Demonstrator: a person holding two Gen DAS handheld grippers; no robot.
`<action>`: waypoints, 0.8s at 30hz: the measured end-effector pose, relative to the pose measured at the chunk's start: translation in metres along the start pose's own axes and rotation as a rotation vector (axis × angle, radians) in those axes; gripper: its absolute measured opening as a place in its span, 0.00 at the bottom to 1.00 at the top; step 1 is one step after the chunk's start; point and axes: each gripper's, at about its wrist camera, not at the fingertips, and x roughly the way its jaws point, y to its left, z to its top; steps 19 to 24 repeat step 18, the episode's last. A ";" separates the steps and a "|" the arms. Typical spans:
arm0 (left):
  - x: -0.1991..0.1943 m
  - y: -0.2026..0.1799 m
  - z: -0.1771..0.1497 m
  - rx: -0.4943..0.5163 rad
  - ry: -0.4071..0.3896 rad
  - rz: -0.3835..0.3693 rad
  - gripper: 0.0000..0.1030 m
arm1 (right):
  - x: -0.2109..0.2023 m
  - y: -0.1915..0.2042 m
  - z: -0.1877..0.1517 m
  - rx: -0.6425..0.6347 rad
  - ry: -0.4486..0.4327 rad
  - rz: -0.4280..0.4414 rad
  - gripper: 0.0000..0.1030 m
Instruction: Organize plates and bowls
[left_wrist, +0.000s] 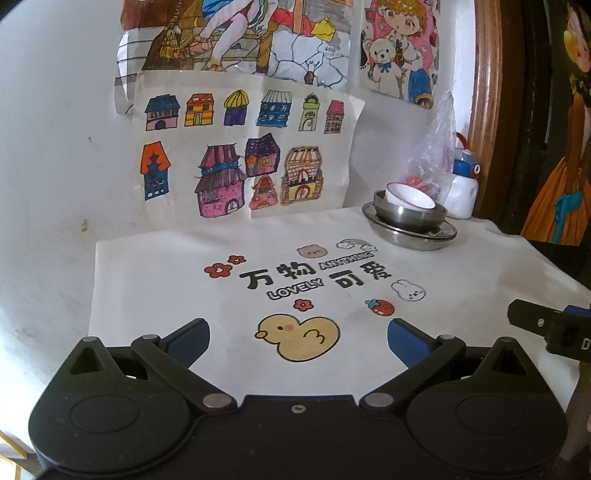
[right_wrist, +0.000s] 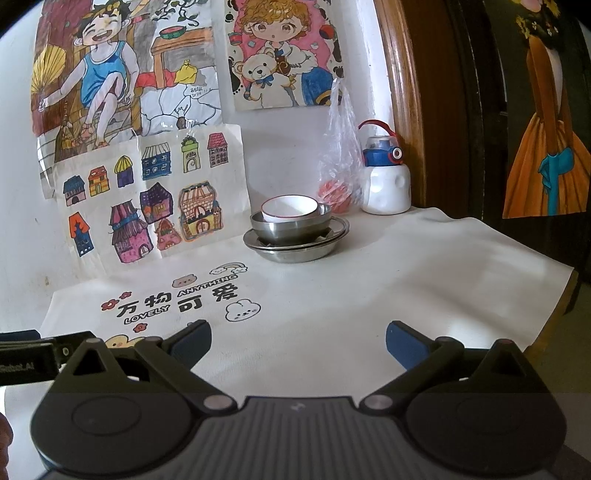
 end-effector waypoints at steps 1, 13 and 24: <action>-0.001 0.000 0.000 0.000 -0.004 -0.001 0.99 | 0.001 0.000 0.000 -0.001 0.000 0.000 1.00; 0.000 0.000 0.002 -0.002 -0.013 -0.005 0.99 | 0.005 0.001 0.000 -0.007 0.007 0.005 1.00; 0.002 0.001 0.002 -0.003 -0.008 -0.009 0.99 | 0.007 0.001 -0.001 -0.012 0.013 0.008 1.00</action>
